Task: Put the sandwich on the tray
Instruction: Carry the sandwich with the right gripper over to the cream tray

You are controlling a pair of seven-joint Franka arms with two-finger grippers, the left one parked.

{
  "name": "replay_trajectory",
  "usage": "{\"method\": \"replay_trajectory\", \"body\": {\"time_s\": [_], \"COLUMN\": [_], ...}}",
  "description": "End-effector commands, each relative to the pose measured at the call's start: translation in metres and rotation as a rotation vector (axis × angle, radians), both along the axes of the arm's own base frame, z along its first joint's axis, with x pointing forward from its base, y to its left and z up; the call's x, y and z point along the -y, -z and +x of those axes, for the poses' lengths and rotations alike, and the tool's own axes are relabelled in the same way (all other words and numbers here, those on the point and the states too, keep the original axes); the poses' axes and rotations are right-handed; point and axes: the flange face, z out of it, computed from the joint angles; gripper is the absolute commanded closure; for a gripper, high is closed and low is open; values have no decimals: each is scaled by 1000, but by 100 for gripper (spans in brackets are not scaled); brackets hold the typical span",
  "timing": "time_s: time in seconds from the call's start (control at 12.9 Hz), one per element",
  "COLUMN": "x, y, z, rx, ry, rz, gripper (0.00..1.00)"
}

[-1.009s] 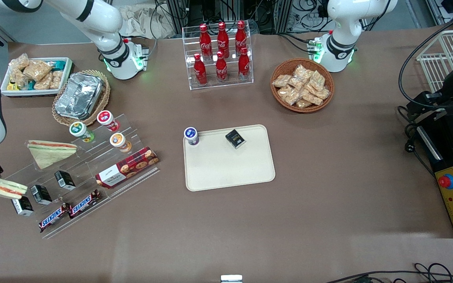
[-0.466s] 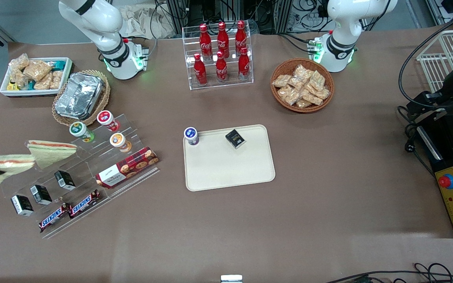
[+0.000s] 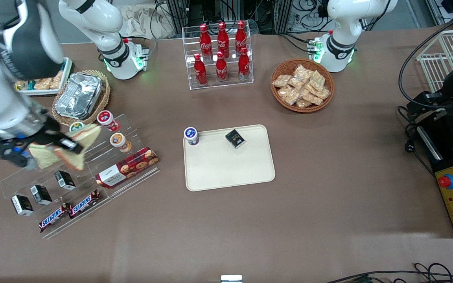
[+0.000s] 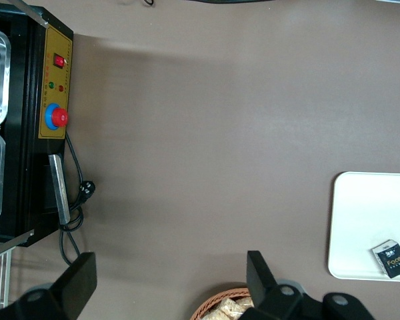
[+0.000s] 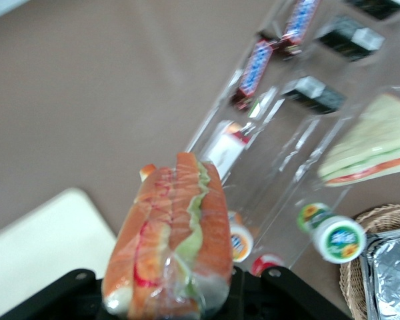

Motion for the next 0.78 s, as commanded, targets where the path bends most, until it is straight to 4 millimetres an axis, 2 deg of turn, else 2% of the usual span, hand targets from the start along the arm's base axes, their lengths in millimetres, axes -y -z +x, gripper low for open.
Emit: {"method": "replay_trajectory", "body": {"time_s": [0.0, 0.08, 0.16, 0.31, 0.39, 0.54, 0.7], "x": [-32, -51, -81, -125, -149, -193, -232], "y": [17, 29, 40, 75, 84, 98, 123], "z": [8, 7, 0, -5, -10, -13, -16], "rx": [-26, -40, -61, -120, -118, -49, 8], "ry": [-277, -382, -462, -548, -592, -653, -751], "rz": [67, 77, 77, 113, 122, 156, 153], "gripper": [100, 100, 100, 100, 100, 100, 100]}}
